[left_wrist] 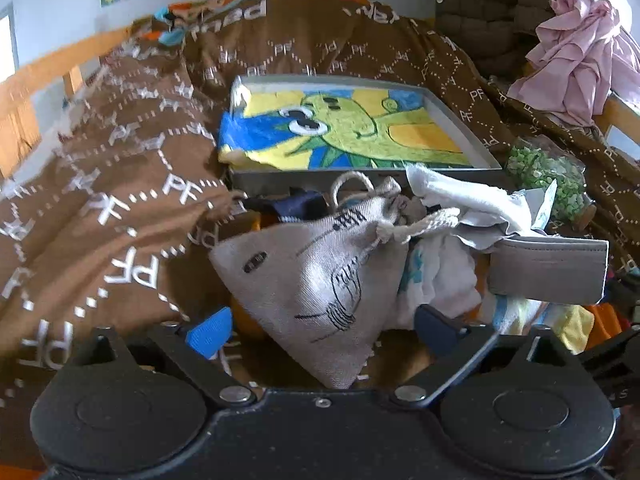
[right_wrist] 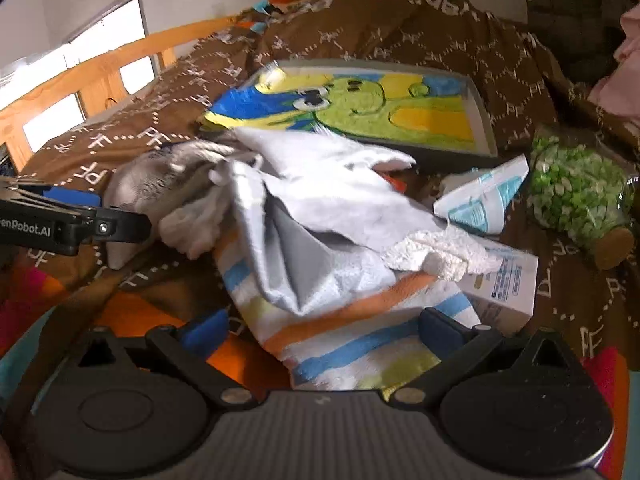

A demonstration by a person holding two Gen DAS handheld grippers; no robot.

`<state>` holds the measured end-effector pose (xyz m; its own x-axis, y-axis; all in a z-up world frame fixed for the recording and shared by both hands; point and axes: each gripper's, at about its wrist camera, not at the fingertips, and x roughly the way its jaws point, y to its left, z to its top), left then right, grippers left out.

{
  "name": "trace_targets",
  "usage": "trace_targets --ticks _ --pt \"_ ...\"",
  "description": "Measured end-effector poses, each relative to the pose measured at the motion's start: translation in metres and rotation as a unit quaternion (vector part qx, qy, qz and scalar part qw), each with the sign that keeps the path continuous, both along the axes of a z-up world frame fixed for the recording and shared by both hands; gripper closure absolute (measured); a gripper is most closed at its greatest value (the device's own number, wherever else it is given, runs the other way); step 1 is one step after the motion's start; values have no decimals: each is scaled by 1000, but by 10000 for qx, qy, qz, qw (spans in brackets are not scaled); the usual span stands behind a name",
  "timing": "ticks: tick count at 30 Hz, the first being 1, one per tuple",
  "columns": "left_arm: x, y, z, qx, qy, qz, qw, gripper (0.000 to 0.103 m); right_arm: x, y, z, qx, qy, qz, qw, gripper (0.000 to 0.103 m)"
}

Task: Organize soft objects
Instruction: 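Grasp the beige drawstring pouch with the left tool while the right tool grasps the striped cloth, then carry the pouch and striped cloth with both tools over the picture tray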

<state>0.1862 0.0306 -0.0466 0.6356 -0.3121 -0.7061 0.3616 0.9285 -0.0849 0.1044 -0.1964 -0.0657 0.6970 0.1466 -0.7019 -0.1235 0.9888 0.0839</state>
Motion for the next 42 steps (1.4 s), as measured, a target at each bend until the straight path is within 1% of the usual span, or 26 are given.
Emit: trace_targets --ticks 1,3,5,11,13,15,17,19,20,22,23,25,26,27,28,30,31,32,35,37,40,42 --pt "2 1 -1 -106 109 -9 9999 16 1 -1 0 16 22 -22 10000 0" --pt "3 5 -3 -367 278 16 9989 18 2 -2 -1 45 56 -35 10000 0" --pt "4 8 -3 -513 343 99 9980 21 3 -3 -2 81 98 -28 9999 0" --pt "9 19 -4 -949 611 414 9927 39 6 -5 -4 156 207 -63 9996 1" --pt "11 22 -4 -1029 703 503 9909 57 5 -6 -3 228 168 -36 9996 7" --pt "12 25 -5 -1137 806 578 9886 67 5 -6 -2 234 155 -14 9996 11" --pt "12 26 -4 -1254 865 661 9861 73 5 -5 -2 199 130 16 9997 16" --pt "11 26 -3 -1326 890 656 9850 83 5 -3 -1 196 122 81 9997 23" --pt "10 26 -3 -1333 886 637 9850 85 4 -2 -1 190 112 116 9997 25" --pt "7 22 -1 -1346 883 552 9854 90 4 0 -1 158 102 177 9997 37" --pt "5 20 0 -1344 865 492 9859 91 4 1 -1 152 122 193 9996 41" --pt "1 15 1 -1319 829 375 9871 94 5 0 -1 178 169 158 9996 51" --pt "-1 12 2 -1280 796 312 9881 95 5 -1 -2 202 174 120 9996 53" --pt "-3 10 3 -1230 750 258 9892 95 5 -3 -1 249 192 75 9995 58" --pt "-5 8 4 -1177 705 202 9903 96 5 -5 0 323 220 20 9992 62" --pt "-10 4 8 -1080 604 95 9923 97 6 -11 3 538 273 -69 9982 67" --pt "-13 2 10 -1052 571 38 9928 97 5 -14 4 625 286 -101 9976 71" --pt "-16 2 13 -1064 558 -7 9928 98 4 -16 6 687 292 -131 9971 72" --pt "-22 5 18 -1299 624 -40 9896 98 1 -22 13 898 300 -162 9954 78" --pt "-27 4 22 -1365 577 -76 9889 98 -4 -24 17 1029 248 -128 9943 87" --pt "-31 4 27 -1441 543 -104 9880 98 -11 -26 26 1189 158 -12 9928 88" --pt "-34 4 28 -1501 549 -101 9871 98 -13 -29 27 1402 196 7 9899 89"
